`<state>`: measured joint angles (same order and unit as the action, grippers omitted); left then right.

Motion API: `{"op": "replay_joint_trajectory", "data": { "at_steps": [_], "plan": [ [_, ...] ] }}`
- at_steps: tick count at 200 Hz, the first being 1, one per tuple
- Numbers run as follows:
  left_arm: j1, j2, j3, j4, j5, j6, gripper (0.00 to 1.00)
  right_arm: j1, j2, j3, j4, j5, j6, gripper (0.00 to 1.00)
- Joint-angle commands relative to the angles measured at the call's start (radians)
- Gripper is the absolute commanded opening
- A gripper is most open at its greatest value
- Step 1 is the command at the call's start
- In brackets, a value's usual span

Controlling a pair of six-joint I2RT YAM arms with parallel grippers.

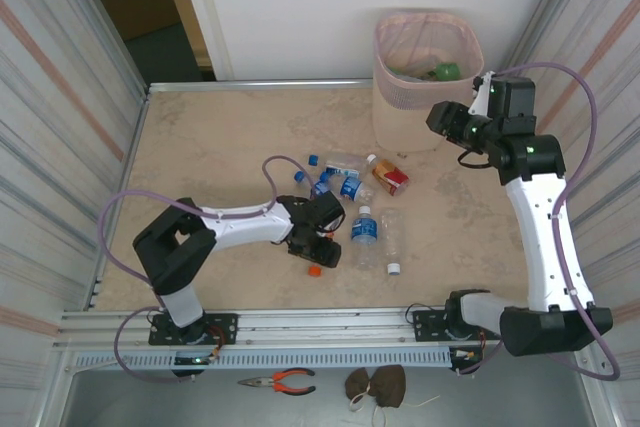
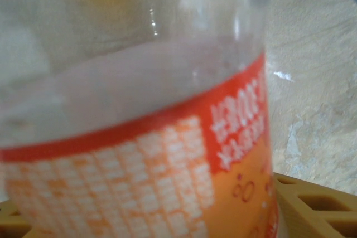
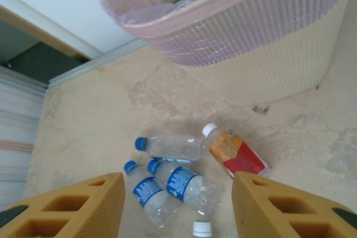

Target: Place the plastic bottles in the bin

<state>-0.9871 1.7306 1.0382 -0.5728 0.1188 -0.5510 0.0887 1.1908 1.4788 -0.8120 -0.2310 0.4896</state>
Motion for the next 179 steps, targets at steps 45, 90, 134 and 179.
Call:
{"op": "replay_joint_trajectory", "data": {
  "at_steps": [45, 90, 134, 179],
  "plan": [
    [-0.01, -0.236, -0.072, 0.037, -0.062, 0.077, 0.64, 0.155, -0.082, -0.045, 0.008, 0.033, 0.06, 0.52],
    [-0.01, -0.454, -0.137, 0.198, -0.048, 0.233, 0.59, 0.314, -0.124, -0.103, 0.072, 0.004, 0.127, 0.55],
    [-0.009, -0.592, -0.169, 0.365, 0.006, 0.396, 0.59, 0.447, -0.151, -0.158, 0.172, -0.034, 0.187, 0.64],
    [-0.01, -0.659, -0.175, 0.475, 0.139, 0.517, 0.58, 0.537, -0.131, -0.163, 0.217, -0.088, 0.2, 0.75]
  ]
}}
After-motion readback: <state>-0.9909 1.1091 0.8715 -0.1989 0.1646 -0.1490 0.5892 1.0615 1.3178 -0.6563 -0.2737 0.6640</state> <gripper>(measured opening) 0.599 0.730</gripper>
